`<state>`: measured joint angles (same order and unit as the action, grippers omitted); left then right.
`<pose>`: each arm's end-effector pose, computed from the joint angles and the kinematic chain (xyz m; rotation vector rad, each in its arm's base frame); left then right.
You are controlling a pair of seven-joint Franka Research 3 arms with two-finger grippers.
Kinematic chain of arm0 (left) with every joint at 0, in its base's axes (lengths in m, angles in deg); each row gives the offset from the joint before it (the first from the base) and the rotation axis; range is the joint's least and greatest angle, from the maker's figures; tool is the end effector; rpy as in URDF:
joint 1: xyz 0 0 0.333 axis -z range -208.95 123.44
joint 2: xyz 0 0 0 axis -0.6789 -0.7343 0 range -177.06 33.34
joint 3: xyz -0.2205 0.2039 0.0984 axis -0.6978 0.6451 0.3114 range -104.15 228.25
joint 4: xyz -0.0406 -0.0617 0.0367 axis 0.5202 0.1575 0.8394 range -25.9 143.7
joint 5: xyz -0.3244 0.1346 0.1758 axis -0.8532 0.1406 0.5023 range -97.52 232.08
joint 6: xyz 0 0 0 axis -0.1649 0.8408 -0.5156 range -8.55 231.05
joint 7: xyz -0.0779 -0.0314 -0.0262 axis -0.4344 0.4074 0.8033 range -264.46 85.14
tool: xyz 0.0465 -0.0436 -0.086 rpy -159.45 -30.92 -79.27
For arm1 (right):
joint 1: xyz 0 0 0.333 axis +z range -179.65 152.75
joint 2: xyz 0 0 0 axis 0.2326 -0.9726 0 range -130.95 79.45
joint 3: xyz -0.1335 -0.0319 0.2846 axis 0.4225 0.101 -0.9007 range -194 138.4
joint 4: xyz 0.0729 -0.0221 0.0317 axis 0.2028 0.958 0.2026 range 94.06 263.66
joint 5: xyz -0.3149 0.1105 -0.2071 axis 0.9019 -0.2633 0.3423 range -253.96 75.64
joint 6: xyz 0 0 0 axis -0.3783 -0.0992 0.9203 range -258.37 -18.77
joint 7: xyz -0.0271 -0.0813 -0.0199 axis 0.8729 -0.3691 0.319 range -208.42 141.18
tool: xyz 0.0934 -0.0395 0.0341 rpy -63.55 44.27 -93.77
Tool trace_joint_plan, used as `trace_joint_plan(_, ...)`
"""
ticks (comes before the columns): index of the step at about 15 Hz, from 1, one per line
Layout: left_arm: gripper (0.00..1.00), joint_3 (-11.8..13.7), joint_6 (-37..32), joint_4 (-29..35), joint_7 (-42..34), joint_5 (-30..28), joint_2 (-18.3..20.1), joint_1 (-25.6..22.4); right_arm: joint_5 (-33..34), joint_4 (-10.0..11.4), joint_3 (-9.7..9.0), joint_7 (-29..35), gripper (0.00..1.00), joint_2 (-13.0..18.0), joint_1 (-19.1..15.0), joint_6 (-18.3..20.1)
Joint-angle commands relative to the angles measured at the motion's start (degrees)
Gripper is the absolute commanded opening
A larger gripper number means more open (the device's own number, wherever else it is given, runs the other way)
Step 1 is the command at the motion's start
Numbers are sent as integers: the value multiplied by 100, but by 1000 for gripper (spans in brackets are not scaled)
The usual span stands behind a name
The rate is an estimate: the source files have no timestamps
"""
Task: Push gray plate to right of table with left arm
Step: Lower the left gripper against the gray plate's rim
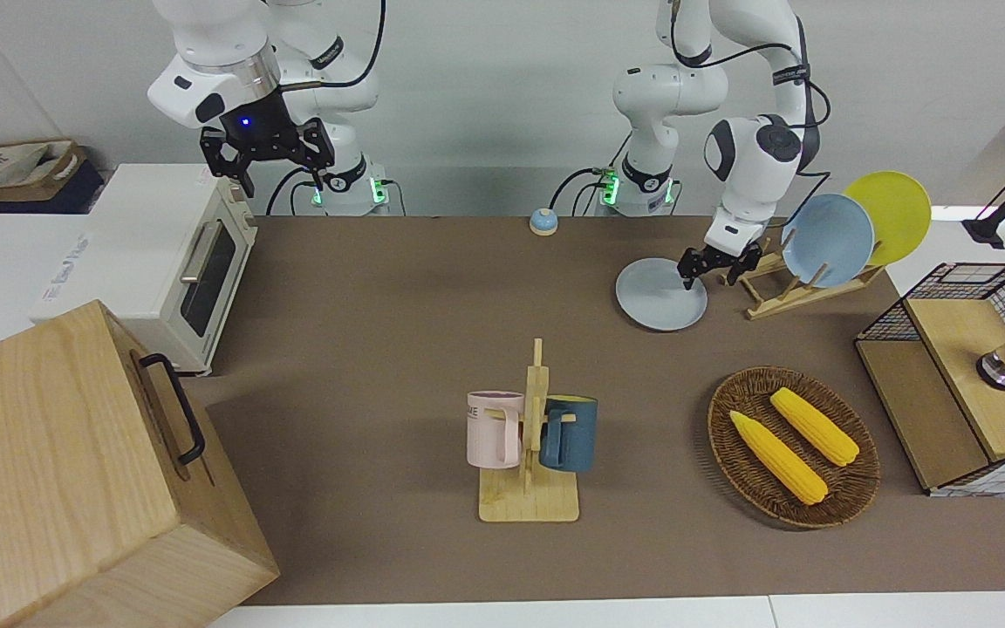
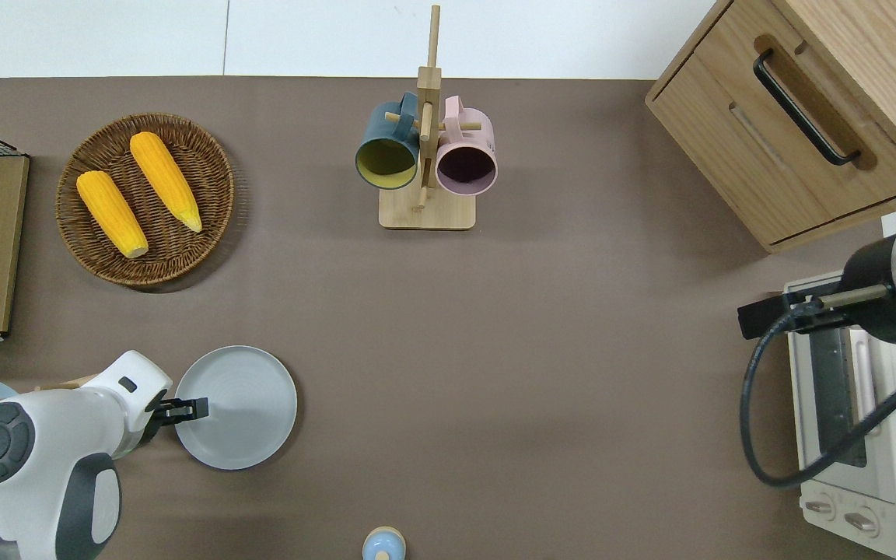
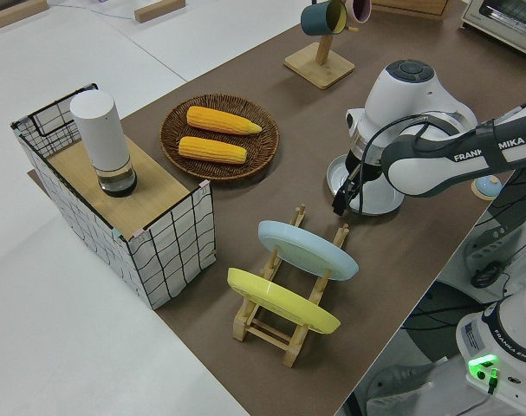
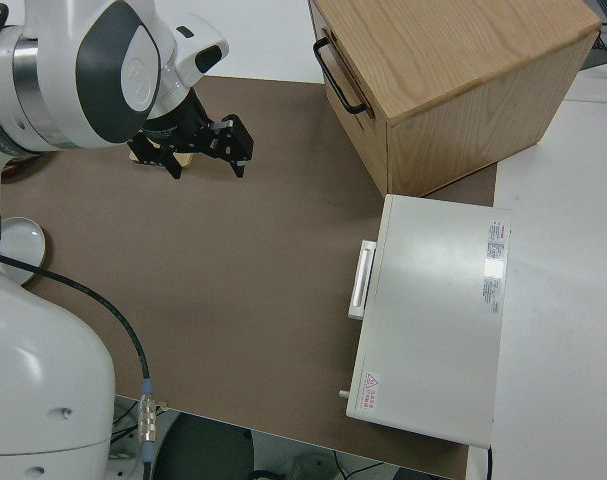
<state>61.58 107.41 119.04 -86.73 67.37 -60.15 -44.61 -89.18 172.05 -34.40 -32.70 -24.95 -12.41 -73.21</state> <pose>0.4170 0.0103 0.3132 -3.1369 -0.1168 -0.0338 0.5262 0.0712 0.6596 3.1272 0.1834 -0.1161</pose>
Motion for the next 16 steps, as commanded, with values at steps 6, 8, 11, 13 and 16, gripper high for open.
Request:
trace_joint_plan(6,30,3,580,103,50,-35,-380,-17,-33,-50,-96,74,983,17,-113,89)
trace_joint_plan(8,0,3,544,103,102,-35,-362,-17,-25,-50,-96,74,983,17,-113,89)
trace_joint_plan(11,0,3,527,103,112,-35,-353,10,-25,-50,-96,74,983,17,-113,89)
trace_joint_plan(13,0,3,527,103,112,-35,-353,10,-33,-50,-96,74,983,17,-113,89)
trace_joint_plan(16,0,3,527,103,112,-35,-345,10,-25,-50,-87,74,983,17,-113,89)
